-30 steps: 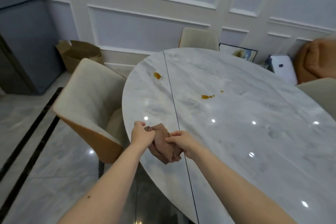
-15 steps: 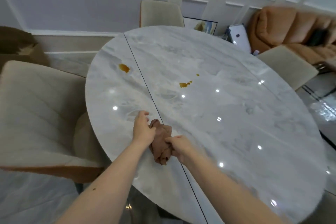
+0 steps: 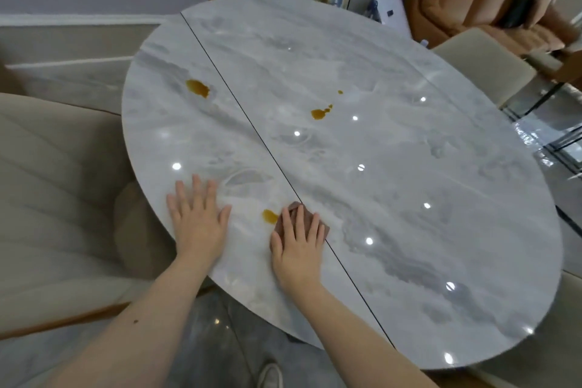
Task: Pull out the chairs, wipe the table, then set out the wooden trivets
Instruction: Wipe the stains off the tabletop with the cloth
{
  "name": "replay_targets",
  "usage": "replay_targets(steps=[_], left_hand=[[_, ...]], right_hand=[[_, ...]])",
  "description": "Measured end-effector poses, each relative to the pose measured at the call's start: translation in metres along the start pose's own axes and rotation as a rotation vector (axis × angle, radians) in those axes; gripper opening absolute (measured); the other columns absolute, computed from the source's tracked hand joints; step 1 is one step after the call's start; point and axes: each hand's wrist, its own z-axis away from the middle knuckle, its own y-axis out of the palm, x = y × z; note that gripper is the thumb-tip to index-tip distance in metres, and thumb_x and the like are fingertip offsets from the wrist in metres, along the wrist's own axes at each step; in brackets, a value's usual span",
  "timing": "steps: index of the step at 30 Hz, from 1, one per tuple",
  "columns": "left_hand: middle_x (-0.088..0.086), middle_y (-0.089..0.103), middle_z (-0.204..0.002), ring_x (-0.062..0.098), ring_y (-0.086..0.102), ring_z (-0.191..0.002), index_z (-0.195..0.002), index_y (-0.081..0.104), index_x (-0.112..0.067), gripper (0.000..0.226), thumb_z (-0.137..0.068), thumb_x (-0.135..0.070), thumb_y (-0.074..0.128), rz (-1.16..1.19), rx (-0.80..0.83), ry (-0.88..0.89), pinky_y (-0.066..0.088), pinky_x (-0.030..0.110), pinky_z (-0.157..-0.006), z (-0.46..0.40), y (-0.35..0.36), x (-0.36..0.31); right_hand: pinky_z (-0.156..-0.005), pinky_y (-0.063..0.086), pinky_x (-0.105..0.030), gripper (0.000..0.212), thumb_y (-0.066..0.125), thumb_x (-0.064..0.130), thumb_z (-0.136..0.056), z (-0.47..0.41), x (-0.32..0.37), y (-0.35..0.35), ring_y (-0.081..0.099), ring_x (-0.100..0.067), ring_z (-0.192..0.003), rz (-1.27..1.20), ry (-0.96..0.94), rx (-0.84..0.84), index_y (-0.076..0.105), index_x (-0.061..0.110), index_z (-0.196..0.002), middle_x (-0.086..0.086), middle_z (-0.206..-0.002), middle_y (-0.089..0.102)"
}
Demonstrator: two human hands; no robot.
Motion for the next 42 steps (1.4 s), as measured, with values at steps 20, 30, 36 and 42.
replay_targets(steps=[20,30,36,42], left_hand=[[0.015,0.005,-0.159,0.04,-0.003,-0.144,-0.153,0.01,-0.017,0.058,-0.099,-0.04,0.015,-0.046,-0.056,-0.069,-0.005,0.049,-0.118,-0.003,0.012,0.006],[0.012,0.009,-0.159,0.034,0.0,-0.146,-0.152,0.009,-0.014,0.056,-0.101,-0.037,0.014,0.063,-0.09,-0.077,-0.006,0.043,-0.119,-0.002,0.009,0.008],[0.008,0.011,-0.159,0.027,0.001,-0.147,-0.151,0.012,-0.008,0.057,-0.101,-0.036,0.006,0.168,-0.122,-0.085,-0.004,0.036,-0.12,-0.003,0.009,0.011],[0.01,0.02,-0.157,0.024,0.008,-0.147,-0.149,0.02,-0.005,0.054,-0.103,-0.031,0.01,0.294,-0.165,-0.089,-0.002,0.031,-0.12,-0.005,0.006,0.014]], right_hand=[[-0.118,0.0,-0.047,0.058,0.013,0.049,-0.094,-0.055,-0.043,-0.012,0.009,-0.016,-0.147,0.041,-0.421,0.046,0.026,0.036,-0.148,0.008,-0.157,0.021],[-0.117,-0.004,-0.045,0.054,0.02,0.043,-0.096,-0.042,0.009,0.003,0.013,-0.019,-0.147,0.045,-0.534,0.063,0.03,0.032,-0.148,0.006,-0.157,0.025],[-0.118,-0.001,-0.048,0.059,0.011,0.048,-0.094,-0.059,-0.029,-0.01,0.008,-0.016,-0.148,0.074,-0.439,0.072,0.024,0.034,-0.15,0.009,-0.158,0.018],[-0.116,-0.002,-0.046,0.062,0.013,0.047,-0.092,-0.057,0.049,0.015,0.016,-0.023,-0.147,0.053,-0.426,0.035,0.03,0.031,-0.148,0.005,-0.157,0.025]])
